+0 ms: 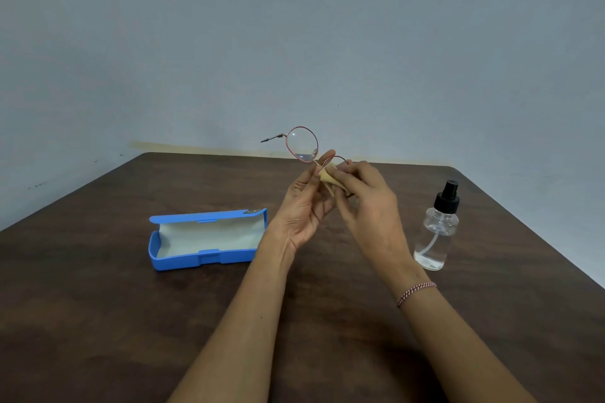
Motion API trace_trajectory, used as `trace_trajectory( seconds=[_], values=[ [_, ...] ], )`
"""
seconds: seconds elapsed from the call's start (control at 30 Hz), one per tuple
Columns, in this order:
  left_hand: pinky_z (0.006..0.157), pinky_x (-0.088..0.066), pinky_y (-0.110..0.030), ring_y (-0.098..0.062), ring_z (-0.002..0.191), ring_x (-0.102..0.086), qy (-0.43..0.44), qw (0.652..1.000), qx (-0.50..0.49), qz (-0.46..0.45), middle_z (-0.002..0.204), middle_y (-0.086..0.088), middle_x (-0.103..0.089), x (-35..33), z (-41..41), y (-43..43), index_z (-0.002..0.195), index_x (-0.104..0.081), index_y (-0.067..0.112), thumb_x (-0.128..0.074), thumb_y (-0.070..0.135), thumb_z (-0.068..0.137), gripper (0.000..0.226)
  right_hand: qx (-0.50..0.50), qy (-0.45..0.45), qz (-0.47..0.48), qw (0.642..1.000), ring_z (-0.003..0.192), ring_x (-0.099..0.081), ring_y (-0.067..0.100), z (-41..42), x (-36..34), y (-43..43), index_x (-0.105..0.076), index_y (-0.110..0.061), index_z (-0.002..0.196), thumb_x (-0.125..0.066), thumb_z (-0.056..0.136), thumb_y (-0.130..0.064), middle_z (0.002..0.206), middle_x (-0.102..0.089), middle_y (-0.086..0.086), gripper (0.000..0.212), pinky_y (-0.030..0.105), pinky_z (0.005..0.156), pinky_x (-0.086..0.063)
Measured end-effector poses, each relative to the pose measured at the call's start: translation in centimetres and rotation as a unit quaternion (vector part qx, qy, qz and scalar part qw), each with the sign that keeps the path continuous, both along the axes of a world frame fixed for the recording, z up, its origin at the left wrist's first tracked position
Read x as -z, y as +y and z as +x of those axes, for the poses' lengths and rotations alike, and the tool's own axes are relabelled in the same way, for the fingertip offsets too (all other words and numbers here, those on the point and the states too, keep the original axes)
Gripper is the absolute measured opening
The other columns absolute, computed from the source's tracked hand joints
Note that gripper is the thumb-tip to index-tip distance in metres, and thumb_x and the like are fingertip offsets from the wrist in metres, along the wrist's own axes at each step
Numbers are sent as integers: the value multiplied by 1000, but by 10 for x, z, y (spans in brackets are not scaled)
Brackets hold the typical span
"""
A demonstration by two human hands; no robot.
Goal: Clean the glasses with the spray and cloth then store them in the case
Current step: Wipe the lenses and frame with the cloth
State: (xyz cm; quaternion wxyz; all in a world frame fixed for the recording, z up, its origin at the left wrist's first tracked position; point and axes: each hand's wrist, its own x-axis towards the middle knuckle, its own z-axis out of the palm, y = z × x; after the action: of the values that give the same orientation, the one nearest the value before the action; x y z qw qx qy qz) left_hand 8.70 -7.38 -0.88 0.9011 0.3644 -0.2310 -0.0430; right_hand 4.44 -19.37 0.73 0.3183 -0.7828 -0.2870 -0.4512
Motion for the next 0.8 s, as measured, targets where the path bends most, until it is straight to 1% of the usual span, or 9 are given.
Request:
trace_trajectory(
  seconds=[0.07, 0.13, 0.23, 0.33, 0.43, 0.57, 0.63, 0.73, 0.8],
  values=[
    [75, -57, -28, -17, 102, -67, -4, 1000, 3, -9, 111, -9, -70, 0, 1, 0, 110, -71, 21, -54, 23, 87, 29, -4, -3, -1, 1000, 98, -60, 25, 0, -1, -1, -68, -3, 109, -65, 80, 7, 101, -61, 11, 31, 17, 86, -43],
    [76, -57, -29, -20, 105, -66, -4, 1000, 5, -22, 114, -12, -69, -1, 1, 1, 112, -70, 20, -53, 23, 88, 29, -12, -4, -9, 1000, 94, -60, 23, 0, -2, -2, -69, -3, 106, -67, 77, 8, 98, -61, 10, 31, 16, 82, -44],
    [78, -57, -30, -22, 107, -65, -5, 999, 3, -33, 115, -15, -68, -2, 1, 1, 113, -69, 20, -58, 26, 85, 31, -7, -2, -16, 1000, 92, -61, 22, 0, -2, -4, -71, -3, 99, -71, 73, 7, 94, -63, 8, 29, 17, 81, -45],
    [80, -57, -31, -22, 108, -65, -3, 1000, 9, -17, 116, -15, -67, -3, 0, 0, 112, -70, 21, -64, 28, 79, 34, 19, 0, 20, 1000, 87, -62, 23, 1, -5, -9, -71, -4, 95, -72, 73, 4, 90, -63, 8, 23, 19, 76, -46],
    [81, -56, -31, -21, 107, -65, -6, 1000, 12, 16, 116, -10, -68, -3, -3, -2, 111, -70, 21, -67, 30, 76, 36, 42, 5, 53, 998, 83, -59, 21, 3, -6, -13, -70, -5, 104, -67, 80, 2, 90, -59, 7, 25, 17, 74, -44],
    [78, -57, -32, -20, 100, -67, -5, 999, 28, 33, 109, -7, -70, -3, -7, -5, 111, -70, 16, -68, 27, 73, 39, 40, -1, 50, 998, 88, -55, 19, 3, -5, -13, -65, -8, 115, -63, 82, 5, 96, -56, 7, 35, 15, 78, -41],
    [76, -57, -31, -19, 97, -67, -1, 999, 27, 31, 107, -7, -69, -4, -7, -4, 108, -71, 17, -69, 27, 71, 38, 21, -4, 39, 999, 91, -53, 18, 3, -4, -11, -65, -9, 116, -62, 83, 6, 99, -55, 7, 36, 14, 80, -41],
    [75, -58, -32, -20, 102, -65, 2, 999, 30, 40, 115, -10, -65, -3, -7, -2, 109, -71, 20, -68, 28, 72, 38, -9, -9, 20, 1000, 97, -47, 7, 2, -2, -7, -66, -12, 115, -62, 83, 6, 103, -54, 6, 37, 7, 86, -39],
    [71, -59, -32, -18, 102, -65, 2, 998, 31, 54, 115, -8, -66, -2, -6, -1, 110, -70, 23, -67, 31, 73, 38, -4, -7, 20, 1000, 97, -45, 4, 3, -1, -8, -66, -14, 114, -62, 83, 6, 105, -54, 6, 37, 5, 87, -38]
  ],
)
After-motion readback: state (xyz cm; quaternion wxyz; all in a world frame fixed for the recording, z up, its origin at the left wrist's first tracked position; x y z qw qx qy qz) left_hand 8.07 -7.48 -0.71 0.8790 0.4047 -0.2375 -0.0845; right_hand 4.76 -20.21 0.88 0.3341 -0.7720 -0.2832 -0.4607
